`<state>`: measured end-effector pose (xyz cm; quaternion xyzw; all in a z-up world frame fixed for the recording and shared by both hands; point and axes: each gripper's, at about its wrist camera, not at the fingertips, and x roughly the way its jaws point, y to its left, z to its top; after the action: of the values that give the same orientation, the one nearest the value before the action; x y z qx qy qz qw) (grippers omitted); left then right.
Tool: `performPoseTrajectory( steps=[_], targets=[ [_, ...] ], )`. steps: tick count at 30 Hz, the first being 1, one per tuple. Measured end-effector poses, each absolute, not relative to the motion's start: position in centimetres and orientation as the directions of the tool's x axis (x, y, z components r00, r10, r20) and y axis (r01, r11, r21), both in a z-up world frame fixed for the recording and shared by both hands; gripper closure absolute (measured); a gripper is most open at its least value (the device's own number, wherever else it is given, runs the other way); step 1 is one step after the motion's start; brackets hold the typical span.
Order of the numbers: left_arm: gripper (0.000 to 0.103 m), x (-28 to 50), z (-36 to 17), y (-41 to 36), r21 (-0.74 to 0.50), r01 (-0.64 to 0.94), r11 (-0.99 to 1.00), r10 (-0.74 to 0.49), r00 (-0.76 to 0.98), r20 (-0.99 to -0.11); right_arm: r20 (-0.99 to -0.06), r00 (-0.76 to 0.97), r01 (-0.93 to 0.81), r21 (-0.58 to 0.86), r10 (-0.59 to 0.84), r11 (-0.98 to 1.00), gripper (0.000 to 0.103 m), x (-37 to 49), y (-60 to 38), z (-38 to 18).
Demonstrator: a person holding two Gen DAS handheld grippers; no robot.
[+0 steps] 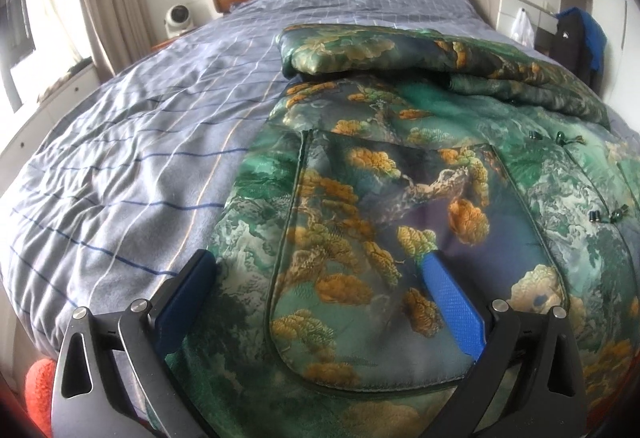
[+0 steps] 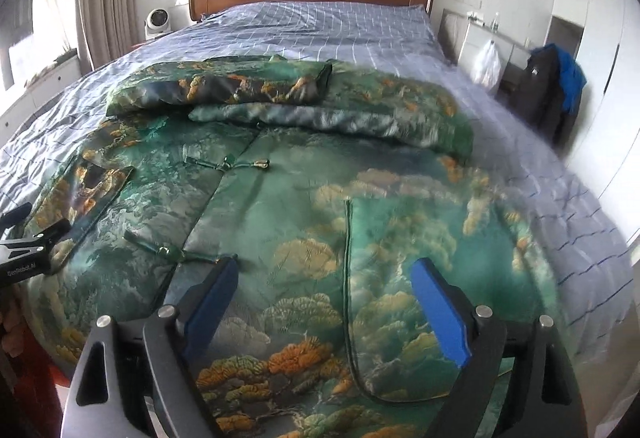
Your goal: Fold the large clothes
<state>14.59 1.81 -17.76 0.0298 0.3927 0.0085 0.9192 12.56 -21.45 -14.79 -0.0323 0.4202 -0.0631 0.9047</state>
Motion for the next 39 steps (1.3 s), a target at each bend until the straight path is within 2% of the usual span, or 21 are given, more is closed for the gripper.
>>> performPoseTrajectory(
  steps=[18,39],
  targets=[
    [0.0,14.6,-17.7,1.8,0.063,0.007,0.998,0.04,0.692,-0.721,-0.736,0.601,0.194,-0.245,-0.312,0.95,0.012,12.0,-22.6,-13.6],
    [0.0,14.6,-17.8,1.7,0.063,0.009,0.998,0.04,0.692,-0.721,-0.747,0.549,0.244,-0.284,-0.374,0.927,0.012,11.8,-24.0,-14.2]
  ],
)
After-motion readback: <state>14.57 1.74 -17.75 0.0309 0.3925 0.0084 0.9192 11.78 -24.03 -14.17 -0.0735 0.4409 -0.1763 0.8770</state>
